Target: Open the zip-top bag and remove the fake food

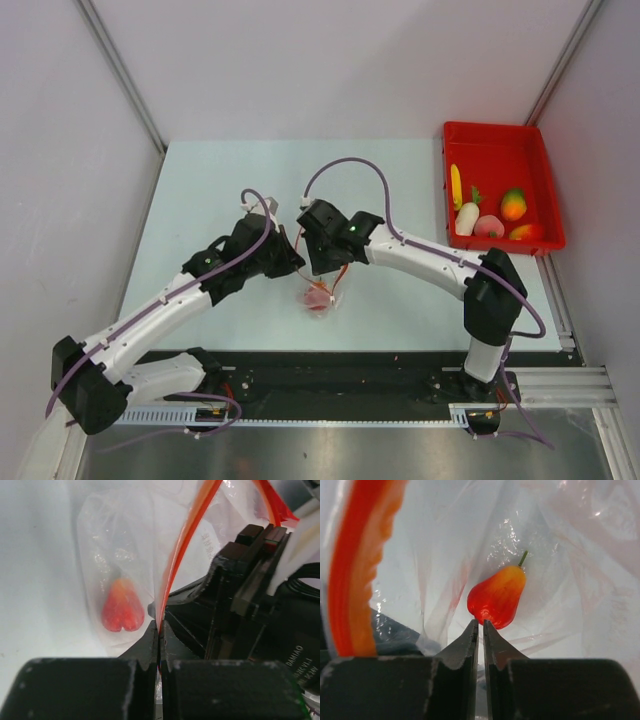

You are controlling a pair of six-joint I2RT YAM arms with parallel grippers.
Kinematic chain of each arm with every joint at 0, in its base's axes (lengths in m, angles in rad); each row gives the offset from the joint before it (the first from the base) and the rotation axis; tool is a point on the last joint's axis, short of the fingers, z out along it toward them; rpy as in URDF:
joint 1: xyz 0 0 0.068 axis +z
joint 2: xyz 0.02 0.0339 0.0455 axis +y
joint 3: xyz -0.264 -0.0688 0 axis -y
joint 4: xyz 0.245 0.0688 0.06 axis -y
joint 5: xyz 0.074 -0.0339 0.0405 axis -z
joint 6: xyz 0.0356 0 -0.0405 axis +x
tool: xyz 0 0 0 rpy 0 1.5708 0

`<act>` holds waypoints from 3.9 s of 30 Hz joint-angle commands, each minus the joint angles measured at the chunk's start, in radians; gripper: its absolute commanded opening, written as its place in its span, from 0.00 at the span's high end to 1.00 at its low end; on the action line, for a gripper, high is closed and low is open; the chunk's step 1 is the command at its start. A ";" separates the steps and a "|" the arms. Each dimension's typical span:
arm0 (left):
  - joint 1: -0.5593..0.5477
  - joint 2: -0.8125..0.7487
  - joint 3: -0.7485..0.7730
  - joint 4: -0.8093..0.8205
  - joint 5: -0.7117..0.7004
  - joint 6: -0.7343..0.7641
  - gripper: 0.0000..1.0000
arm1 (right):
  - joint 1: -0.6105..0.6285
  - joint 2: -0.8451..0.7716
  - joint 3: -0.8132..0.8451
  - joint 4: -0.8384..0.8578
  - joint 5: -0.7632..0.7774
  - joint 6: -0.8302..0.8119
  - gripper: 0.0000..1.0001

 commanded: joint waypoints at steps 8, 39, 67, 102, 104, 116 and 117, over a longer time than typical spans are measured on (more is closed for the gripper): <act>-0.008 -0.092 -0.080 -0.022 -0.046 -0.021 1.00 | 0.029 0.077 -0.059 0.054 -0.045 -0.049 0.70; -0.010 -0.118 -0.160 -0.035 -0.028 -0.002 1.00 | 0.078 0.283 -0.099 0.095 0.024 -0.089 0.35; -0.010 -0.077 -0.131 -0.009 -0.028 -0.014 1.00 | -0.051 -0.244 -0.073 0.261 -0.146 -0.050 0.56; -0.072 0.009 0.004 0.025 -0.071 -0.103 1.00 | -0.120 -0.229 -0.081 0.390 -0.286 0.555 0.55; -0.053 -0.009 0.013 0.005 -0.080 -0.097 1.00 | -0.124 -0.232 -0.090 0.358 -0.412 0.505 0.54; 0.073 0.025 0.095 -0.062 -0.122 0.047 1.00 | -0.221 -0.350 -0.127 0.379 -0.834 0.347 0.55; 0.082 0.031 0.104 -0.076 -0.128 0.054 1.00 | -0.273 -0.361 -0.127 0.352 -0.817 0.319 0.55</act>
